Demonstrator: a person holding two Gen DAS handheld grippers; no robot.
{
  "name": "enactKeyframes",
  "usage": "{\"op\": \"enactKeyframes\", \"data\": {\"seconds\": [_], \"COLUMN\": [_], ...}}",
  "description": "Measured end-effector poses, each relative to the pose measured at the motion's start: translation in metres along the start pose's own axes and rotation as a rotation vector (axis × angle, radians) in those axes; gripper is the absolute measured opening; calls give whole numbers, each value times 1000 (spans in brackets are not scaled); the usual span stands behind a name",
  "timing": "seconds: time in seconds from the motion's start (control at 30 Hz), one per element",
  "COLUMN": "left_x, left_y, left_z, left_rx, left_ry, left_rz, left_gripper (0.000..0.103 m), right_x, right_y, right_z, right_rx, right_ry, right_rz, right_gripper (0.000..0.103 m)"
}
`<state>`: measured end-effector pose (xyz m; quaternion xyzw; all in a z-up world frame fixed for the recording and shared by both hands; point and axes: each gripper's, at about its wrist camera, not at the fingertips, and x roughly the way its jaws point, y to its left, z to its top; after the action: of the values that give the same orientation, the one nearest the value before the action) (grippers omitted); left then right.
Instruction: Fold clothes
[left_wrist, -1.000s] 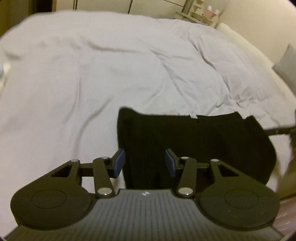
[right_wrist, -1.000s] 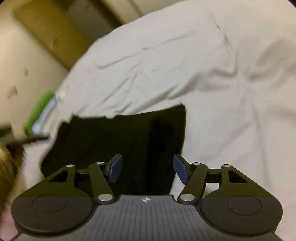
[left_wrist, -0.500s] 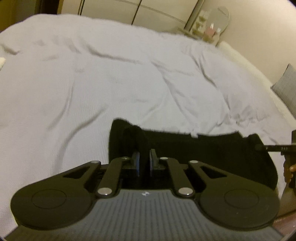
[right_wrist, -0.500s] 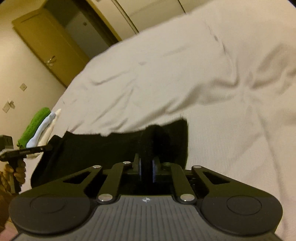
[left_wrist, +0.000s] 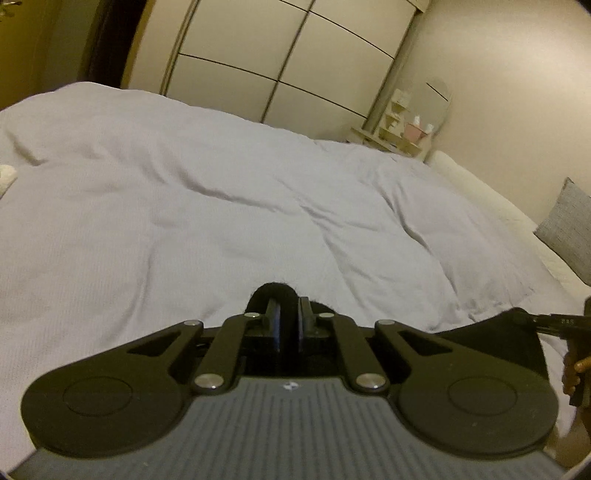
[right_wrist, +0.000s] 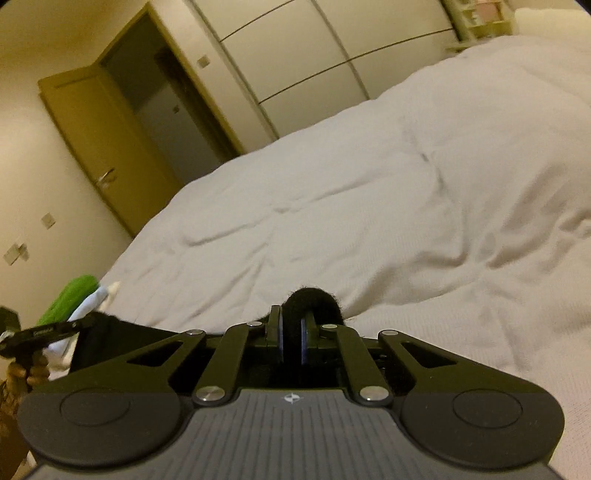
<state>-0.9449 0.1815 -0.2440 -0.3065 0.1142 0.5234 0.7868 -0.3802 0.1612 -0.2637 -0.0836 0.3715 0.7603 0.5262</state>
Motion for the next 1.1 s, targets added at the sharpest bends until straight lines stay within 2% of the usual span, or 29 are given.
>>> {"op": "enactKeyframes", "data": {"seconds": [0.03, 0.1, 0.2, 0.27, 0.33, 0.37, 0.43, 0.5, 0.57, 0.63, 0.7, 0.77, 0.83, 0.9, 0.97, 1.03, 1.1], "left_x": [6, 27, 40, 34, 24, 18, 2, -17, -37, -46, -45, -38, -26, -17, -16, -27, -39], "left_y": [5, 15, 28, 30, 23, 17, 5, -9, -36, -70, -102, -121, -126, -123, -111, -94, -82], "left_z": [-3, -16, -34, -35, -29, -26, -20, -17, -23, -37, -55, -73, -88, -104, -115, -118, -117], "left_rx": [-8, -11, -43, -66, -15, 24, 97, 135, 184, 279, 370, 408, 384, 380, 390, 304, 252], "left_ry": [6, 82, 137, 130, 130, 128, 116, 96, 76, 64, 68, 87, 132, 156, 134, 118, 107], "left_rz": [14, 72, 100, 113, 165, 215, 328, 381, 350, 304, 255, 213, 197, 241, 333, 333, 366], "left_gripper": [6, 7, 12, 15, 22, 23, 19, 19, 19, 19, 20, 21, 21, 21, 21, 20, 13], "right_x": [10, 35, 45, 39, 26, 18, -3, -19, -32, -33, -24, -7, 4, 7, -2, -11, -23], "right_y": [-6, -21, -31, -29, -15, -7, 16, 44, 71, 101, 128, 141, 139, 129, 111, 97, 89], "right_z": [-5, -19, -30, -26, -19, -16, -16, -22, -30, -48, -71, -91, -110, -127, -131, -128, -123], "right_rx": [12, 73, 141, 175, 124, 90, 26, -42, -105, -180, -291, -367, -416, -443, -385, -314, -251], "right_ry": [30, 117, 142, 150, 147, 140, 73, 17, -26, -50, -35, 8, 42, 43, 30, 24, 15], "right_rz": [-25, -85, -106, -123, -236, -296, -362, -375, -359, -321, -319, -351, -404, -449, -481, -517, -511], "right_gripper": [7, 6, 5, 13, 50, 56, 55, 53, 53, 53, 53, 52, 50, 50, 49, 55, 56]}}
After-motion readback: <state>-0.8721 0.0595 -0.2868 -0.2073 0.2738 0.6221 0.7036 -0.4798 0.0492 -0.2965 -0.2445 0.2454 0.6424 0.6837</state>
